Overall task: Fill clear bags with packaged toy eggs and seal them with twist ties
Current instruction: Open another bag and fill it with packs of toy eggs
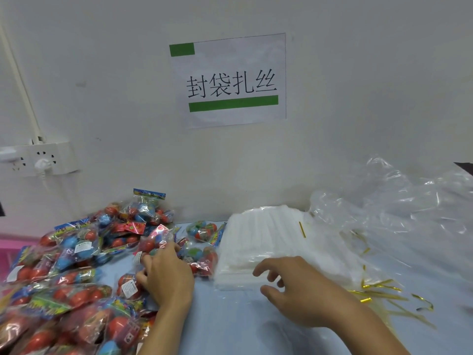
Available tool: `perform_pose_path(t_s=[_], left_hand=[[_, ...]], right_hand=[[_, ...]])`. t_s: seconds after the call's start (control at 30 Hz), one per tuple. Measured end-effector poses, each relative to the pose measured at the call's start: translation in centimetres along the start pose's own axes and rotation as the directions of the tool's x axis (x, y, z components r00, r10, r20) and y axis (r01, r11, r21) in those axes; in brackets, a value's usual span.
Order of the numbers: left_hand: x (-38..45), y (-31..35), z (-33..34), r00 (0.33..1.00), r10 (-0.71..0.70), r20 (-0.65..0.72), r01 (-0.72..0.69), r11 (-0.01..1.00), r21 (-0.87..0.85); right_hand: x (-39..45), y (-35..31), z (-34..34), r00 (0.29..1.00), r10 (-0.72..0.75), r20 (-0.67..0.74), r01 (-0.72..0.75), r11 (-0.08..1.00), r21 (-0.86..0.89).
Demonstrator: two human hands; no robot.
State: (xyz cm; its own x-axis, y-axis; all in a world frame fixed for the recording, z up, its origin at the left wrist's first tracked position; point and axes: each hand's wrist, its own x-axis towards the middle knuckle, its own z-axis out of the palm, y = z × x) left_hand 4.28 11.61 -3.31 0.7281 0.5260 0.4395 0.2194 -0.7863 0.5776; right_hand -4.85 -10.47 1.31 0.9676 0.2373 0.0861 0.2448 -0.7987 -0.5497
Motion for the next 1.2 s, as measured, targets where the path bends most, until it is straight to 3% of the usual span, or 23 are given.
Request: perform_pose_path(t_s=[0.13, 0.27, 0.33, 0.4, 0.43, 0.5, 0.6, 0.67, 0.73, 0.87, 0.93, 1.1, 1.2], left_hand=[[0.0, 1.6, -1.1, 0.974, 0.093, -0.204, -0.132, 0.974, -0.186], [-0.5, 4.3, -2.9, 0.87, 0.153, -0.468, -0.374, 0.824, -0.425], [-1.3, 6.3, -3.8, 0.833, 0.217, -0.509, -0.486, 0.728, -0.485], [-2.7, 8.5, -4.5, 0.813, 0.308, -0.494, -0.565, 0.623, -0.542], [-3.5, 9.6, -4.8, 0.807, 0.36, -0.468, -0.588, 0.568, -0.576], [-5.5, 11.2, -5.1, 0.781, 0.479, -0.402, -0.613, 0.462, -0.64], [-7.7, 12.2, -5.1, 0.76, 0.594, -0.263, -0.555, 0.384, -0.738], [-8.3, 12.4, -5.3, 0.793, 0.6, -0.105, -0.387, 0.364, -0.847], [-8.4, 12.6, -5.8, 0.805, 0.59, 0.057, -0.171, 0.323, -0.931], [-7.8, 13.6, -6.5, 0.798, 0.54, 0.267, 0.049, 0.383, -0.922], [-7.4, 14.4, -6.8, 0.785, 0.52, 0.336, 0.082, 0.451, -0.889], [-3.3, 14.1, -6.3, 0.922, 0.343, 0.182, -0.124, 0.705, -0.698], [-0.1, 9.9, -4.5, 0.975, 0.176, 0.136, -0.095, 0.882, -0.461]], right_hand=[[-0.1, -0.1, -0.1, 0.999, -0.016, -0.049, 0.016, 1.0, -0.004], [-0.1, -0.3, -0.2, 0.995, -0.03, -0.1, 0.035, 0.998, 0.046], [0.2, -0.7, -0.1, 0.99, -0.006, -0.139, 0.028, 0.988, 0.154], [0.6, -1.4, 0.0, 0.983, 0.076, -0.168, -0.007, 0.926, 0.378], [0.7, -1.9, -0.1, 0.978, 0.135, -0.158, -0.029, 0.843, 0.537], [0.8, -2.4, -0.5, 0.971, 0.222, -0.084, -0.055, 0.555, 0.83], [0.5, -2.3, -1.5, 0.966, 0.259, -0.017, -0.025, 0.158, 0.987], [0.5, -2.0, -1.9, 0.969, 0.246, -0.009, -0.005, 0.057, 0.998], [0.5, -1.5, -1.9, 0.974, 0.225, -0.018, 0.012, 0.026, 1.0], [0.3, -1.2, -2.3, 0.977, 0.205, -0.058, 0.051, 0.04, 0.998], [0.3, -1.2, -2.4, 0.963, 0.258, -0.078, 0.059, 0.083, 0.995], [0.7, -1.0, -2.3, 0.921, 0.388, -0.033, -0.008, 0.103, 0.995], [0.9, -1.0, -2.0, 0.92, 0.391, -0.029, -0.022, 0.126, 0.992]])
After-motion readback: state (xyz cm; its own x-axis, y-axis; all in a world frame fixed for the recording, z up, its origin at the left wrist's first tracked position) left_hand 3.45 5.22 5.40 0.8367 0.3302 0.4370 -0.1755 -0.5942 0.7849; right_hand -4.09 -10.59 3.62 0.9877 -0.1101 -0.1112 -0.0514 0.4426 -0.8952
